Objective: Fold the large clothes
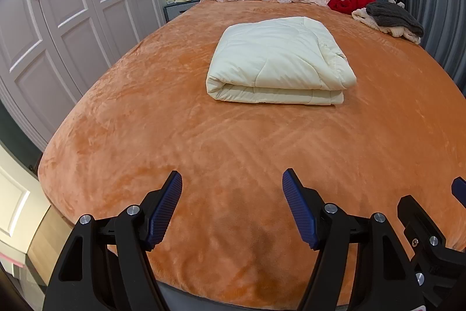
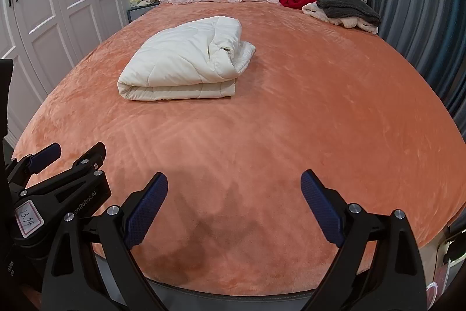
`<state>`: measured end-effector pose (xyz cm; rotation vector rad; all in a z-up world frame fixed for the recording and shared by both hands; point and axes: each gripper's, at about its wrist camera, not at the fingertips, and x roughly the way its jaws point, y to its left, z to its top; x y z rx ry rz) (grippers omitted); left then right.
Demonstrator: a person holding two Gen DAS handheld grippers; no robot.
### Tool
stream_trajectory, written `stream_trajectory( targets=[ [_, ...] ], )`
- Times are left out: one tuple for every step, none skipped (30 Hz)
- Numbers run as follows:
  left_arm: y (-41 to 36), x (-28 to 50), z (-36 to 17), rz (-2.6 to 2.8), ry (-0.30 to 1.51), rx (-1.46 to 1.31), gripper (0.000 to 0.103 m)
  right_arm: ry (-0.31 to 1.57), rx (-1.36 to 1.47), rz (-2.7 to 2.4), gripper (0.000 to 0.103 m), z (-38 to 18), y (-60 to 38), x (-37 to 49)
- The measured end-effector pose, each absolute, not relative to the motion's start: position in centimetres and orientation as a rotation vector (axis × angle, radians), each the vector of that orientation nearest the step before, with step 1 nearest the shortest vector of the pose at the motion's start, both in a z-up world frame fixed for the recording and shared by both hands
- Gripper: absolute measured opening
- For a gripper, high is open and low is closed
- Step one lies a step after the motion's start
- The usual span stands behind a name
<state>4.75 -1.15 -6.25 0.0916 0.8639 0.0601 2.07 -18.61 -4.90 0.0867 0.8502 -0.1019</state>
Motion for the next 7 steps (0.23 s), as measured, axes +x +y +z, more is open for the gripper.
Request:
stream_trajectory(
  targets=[
    [-1.15, 4.81, -6.29, 0.064, 0.866, 0.089, 0.068, 0.851, 0.087, -0.102, 0.09, -4.91, -18.59, 2.06],
    [-1.11, 4.83, -6.31, 0.068, 0.868, 0.086, 0.068, 0.852, 0.086, -0.102, 0.09, -4.91, -18.59, 2.09],
    [-1.13, 4.84, -6.32, 0.069, 0.868, 0.082, 0.068, 0.851, 0.085, -0.103, 0.09, -4.9, -18.59, 2.08],
    [-1.1, 4.86, -6.32, 0.068, 0.868, 0.081, 0.068, 0.85, 0.085, -0.103, 0.09, -4.91, -18.57, 2.04],
    [-1.1, 4.87, -6.31, 0.068, 0.865, 0.083, 0.068, 0.851, 0.087, -0.102, 0.09, -4.93, -18.59, 2.06],
    [-1.12, 4.87, -6.34, 0.068, 0.864, 0.085, 0.068, 0.852, 0.089, -0.102, 0.09, -4.95, -18.63, 2.09],
    [-1.1, 4.88, -6.36, 0.068, 0.863, 0.086, 0.068, 0.853, 0.09, -0.102, 0.09, -4.91, -18.63, 2.12]
  ],
)
